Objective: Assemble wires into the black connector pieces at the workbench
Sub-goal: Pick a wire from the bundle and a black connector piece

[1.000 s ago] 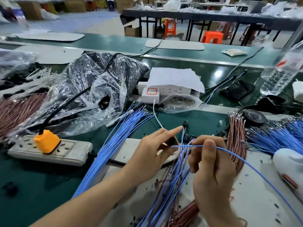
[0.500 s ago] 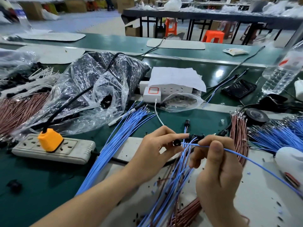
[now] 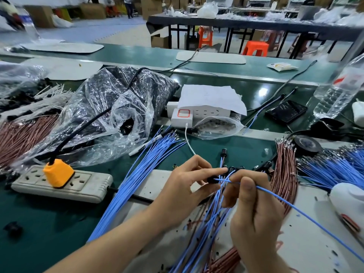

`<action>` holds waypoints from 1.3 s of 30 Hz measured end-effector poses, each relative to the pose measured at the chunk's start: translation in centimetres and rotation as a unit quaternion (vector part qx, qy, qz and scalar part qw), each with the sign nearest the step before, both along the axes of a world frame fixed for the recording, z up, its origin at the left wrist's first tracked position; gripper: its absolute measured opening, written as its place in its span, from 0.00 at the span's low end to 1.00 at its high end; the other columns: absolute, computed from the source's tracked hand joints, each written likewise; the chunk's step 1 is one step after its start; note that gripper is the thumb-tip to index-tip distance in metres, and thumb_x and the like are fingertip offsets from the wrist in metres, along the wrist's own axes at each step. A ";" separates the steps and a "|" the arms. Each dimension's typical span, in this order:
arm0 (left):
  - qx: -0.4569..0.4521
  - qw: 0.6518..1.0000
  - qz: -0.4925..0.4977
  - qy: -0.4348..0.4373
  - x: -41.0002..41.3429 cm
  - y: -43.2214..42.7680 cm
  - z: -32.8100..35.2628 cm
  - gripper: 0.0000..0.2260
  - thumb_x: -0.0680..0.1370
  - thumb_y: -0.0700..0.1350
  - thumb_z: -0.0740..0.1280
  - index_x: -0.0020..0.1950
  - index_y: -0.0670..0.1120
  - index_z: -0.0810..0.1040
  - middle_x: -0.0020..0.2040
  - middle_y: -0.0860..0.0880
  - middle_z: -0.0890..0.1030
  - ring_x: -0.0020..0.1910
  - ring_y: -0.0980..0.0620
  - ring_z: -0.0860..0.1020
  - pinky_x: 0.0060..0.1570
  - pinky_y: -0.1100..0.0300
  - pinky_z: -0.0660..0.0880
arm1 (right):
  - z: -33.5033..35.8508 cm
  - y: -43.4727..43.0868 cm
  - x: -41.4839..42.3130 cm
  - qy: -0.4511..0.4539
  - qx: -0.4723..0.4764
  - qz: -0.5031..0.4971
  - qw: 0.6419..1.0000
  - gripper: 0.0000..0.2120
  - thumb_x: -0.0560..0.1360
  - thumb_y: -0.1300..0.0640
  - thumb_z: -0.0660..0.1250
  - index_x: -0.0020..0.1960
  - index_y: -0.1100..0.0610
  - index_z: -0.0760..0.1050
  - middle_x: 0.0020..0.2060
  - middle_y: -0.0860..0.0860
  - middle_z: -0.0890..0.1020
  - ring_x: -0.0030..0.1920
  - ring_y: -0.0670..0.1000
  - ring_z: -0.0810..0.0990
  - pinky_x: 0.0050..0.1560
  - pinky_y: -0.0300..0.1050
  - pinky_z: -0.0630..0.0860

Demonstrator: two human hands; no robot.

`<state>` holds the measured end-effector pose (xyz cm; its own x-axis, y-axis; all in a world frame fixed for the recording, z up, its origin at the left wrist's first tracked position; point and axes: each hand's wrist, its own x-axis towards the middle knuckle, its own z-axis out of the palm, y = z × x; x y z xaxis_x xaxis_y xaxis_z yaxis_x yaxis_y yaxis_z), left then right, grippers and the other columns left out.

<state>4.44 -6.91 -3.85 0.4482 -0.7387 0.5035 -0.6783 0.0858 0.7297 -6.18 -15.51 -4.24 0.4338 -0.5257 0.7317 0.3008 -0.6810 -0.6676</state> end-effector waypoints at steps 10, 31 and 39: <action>-0.007 1.000 0.003 -0.023 0.1 -0.1 -0.2 0.18 0.72 0.36 0.71 0.62 0.43 0.79 0.45 0.52 0.73 0.43 0.60 0.74 0.49 0.68 0.72 | 0.2 -0.4 0.1 -0.002 0.027 0.007 1.000 0.14 0.83 0.46 0.51 0.47 0.48 0.72 0.33 0.45 0.76 0.28 0.44 0.76 0.29 0.35 0.72; -0.028 0.999 0.026 0.021 0.1 0.1 -0.4 0.15 0.70 0.44 0.74 0.41 0.50 0.67 0.37 0.56 0.75 0.37 0.53 0.74 0.42 0.59 0.73 | 0.0 -0.4 0.6 0.171 0.184 0.102 0.963 0.12 0.79 0.47 0.59 0.54 0.46 0.81 0.37 0.35 0.83 0.37 0.37 0.79 0.40 0.29 0.70; -0.057 0.998 0.011 -0.008 0.6 0.0 -0.4 0.05 0.73 0.34 0.70 0.45 0.41 0.83 0.45 0.50 0.82 0.44 0.57 0.81 0.47 0.63 0.77 | 0.4 -1.3 0.7 0.099 0.321 0.108 0.936 0.12 0.69 0.51 0.67 0.46 0.57 0.81 0.28 0.50 0.80 0.26 0.46 0.75 0.28 0.36 0.73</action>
<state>5.01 -6.94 -4.29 0.4550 -0.6662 0.5909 -0.6930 0.1517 0.7048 -5.50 -16.82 -3.82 0.6745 -0.7136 0.1893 0.2124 -0.0580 -0.9755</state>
